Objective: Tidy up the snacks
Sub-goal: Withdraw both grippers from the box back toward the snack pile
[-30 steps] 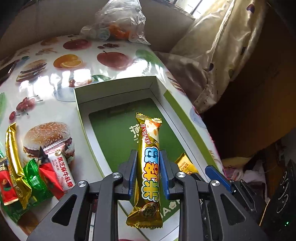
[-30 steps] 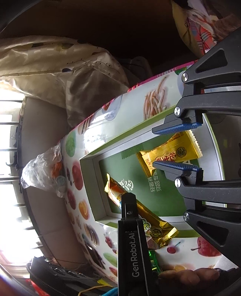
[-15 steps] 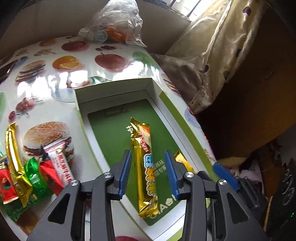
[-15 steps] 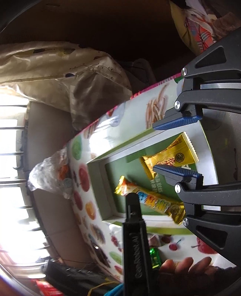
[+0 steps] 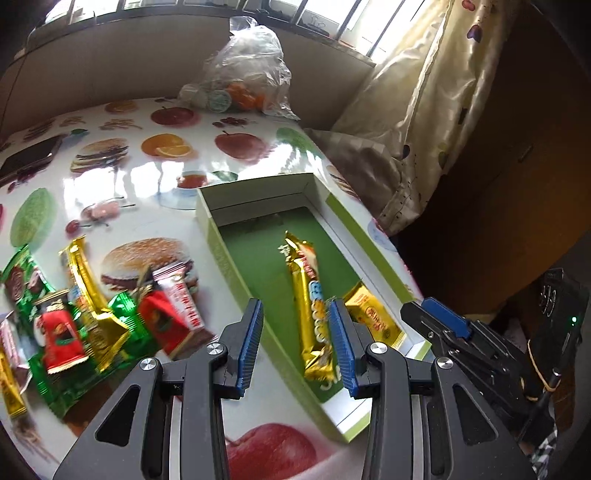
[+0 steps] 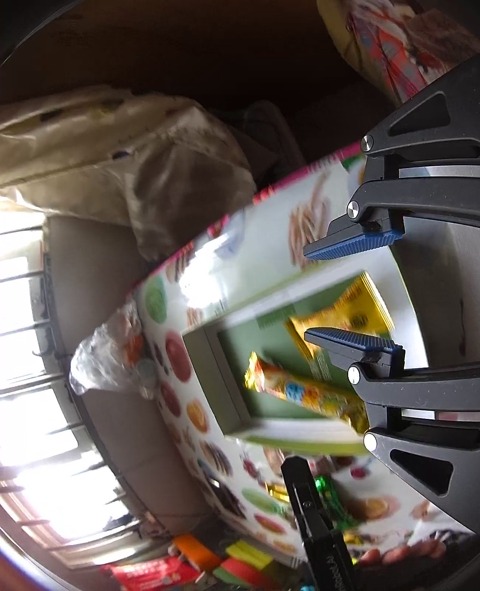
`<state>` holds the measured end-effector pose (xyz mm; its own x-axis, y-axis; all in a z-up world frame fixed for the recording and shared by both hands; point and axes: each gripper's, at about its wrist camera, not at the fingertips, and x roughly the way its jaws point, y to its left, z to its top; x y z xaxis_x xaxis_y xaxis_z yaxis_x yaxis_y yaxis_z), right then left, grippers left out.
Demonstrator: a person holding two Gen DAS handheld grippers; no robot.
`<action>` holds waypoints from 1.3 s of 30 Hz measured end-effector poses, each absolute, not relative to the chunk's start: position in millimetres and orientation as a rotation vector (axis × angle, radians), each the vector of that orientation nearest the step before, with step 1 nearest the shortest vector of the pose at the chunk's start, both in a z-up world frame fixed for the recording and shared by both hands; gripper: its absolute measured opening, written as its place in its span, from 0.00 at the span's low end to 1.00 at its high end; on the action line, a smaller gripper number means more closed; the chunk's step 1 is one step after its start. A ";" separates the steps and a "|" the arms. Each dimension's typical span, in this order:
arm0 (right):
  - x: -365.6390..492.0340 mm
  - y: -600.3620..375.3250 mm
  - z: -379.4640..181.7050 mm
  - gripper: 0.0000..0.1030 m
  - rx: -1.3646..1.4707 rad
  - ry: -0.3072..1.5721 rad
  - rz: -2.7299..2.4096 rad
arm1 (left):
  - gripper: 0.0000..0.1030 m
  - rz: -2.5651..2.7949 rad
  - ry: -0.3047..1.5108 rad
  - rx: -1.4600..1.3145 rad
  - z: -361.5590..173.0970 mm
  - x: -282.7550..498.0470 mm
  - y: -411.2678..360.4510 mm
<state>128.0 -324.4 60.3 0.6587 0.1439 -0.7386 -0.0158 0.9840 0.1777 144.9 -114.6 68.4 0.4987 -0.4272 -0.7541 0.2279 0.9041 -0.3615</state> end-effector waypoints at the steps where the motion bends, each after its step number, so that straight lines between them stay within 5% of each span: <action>1: 126.7 -321.4 60.4 0.37 0.161 0.847 0.098 | 0.37 -0.398 0.967 -0.224 69.5 142.6 -112.1; 39: 113.3 -307.5 70.1 0.37 0.084 0.827 0.015 | 0.37 -0.302 0.896 -0.086 78.9 94.4 -78.8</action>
<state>113.3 -307.5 70.1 0.6770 0.0465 -0.7345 0.0193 0.9965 0.0809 94.4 -78.8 78.9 0.5852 -0.2946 -0.7555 0.2231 0.9542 -0.1994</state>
